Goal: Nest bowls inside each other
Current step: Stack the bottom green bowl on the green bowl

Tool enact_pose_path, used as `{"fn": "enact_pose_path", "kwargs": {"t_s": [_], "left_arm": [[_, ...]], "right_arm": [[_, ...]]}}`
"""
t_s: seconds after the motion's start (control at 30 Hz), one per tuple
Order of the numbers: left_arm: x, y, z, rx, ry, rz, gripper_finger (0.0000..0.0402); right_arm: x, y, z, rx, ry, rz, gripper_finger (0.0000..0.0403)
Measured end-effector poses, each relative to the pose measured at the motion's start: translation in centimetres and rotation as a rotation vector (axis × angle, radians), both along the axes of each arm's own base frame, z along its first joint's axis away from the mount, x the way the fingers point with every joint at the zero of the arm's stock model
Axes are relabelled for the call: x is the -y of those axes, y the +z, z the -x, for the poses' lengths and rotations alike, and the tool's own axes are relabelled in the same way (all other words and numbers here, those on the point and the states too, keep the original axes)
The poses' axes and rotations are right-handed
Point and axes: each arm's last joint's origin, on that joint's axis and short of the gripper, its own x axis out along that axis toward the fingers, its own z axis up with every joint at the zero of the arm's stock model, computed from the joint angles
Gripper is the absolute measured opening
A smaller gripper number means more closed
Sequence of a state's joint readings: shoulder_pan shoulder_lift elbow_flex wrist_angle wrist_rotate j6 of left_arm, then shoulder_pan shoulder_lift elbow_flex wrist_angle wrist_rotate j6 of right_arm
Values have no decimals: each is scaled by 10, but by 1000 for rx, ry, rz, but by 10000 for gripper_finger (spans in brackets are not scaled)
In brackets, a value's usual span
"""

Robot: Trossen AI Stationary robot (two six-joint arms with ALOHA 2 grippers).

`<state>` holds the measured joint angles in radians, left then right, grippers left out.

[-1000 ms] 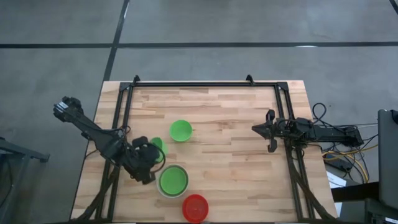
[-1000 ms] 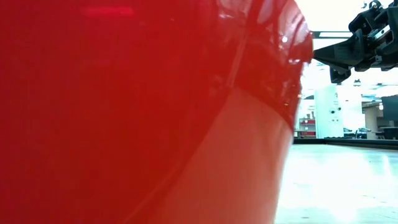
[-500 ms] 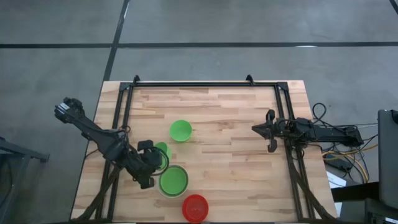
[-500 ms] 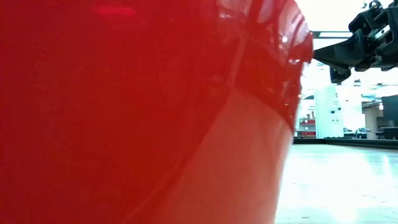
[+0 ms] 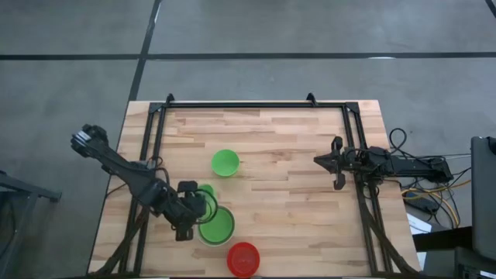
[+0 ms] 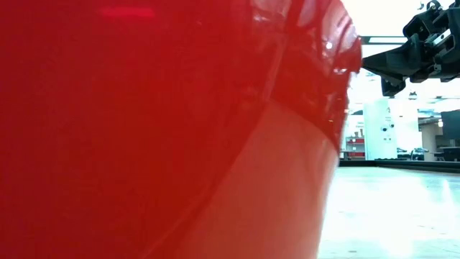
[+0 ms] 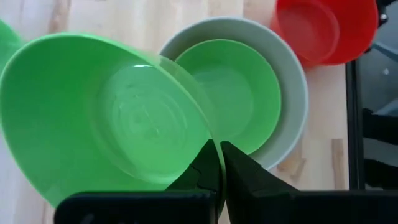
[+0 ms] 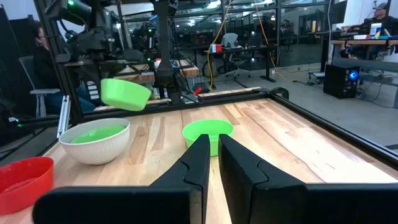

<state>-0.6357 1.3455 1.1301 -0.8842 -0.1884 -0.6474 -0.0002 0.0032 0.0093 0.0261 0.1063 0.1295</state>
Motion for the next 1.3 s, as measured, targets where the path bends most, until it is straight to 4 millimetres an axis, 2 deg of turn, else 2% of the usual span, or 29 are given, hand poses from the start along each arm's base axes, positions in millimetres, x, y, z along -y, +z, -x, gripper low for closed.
{"fn": "enact_pose_path", "kwargs": {"t_s": [0.43,1.3], "left_arm": [[10,-4,-10,9,-169,10,7],[30,-32,-31,-14,-424,6,9]], "right_arm": [[0,0,0,0,0,0,34],[0,0,0,0,0,0,34]]}}
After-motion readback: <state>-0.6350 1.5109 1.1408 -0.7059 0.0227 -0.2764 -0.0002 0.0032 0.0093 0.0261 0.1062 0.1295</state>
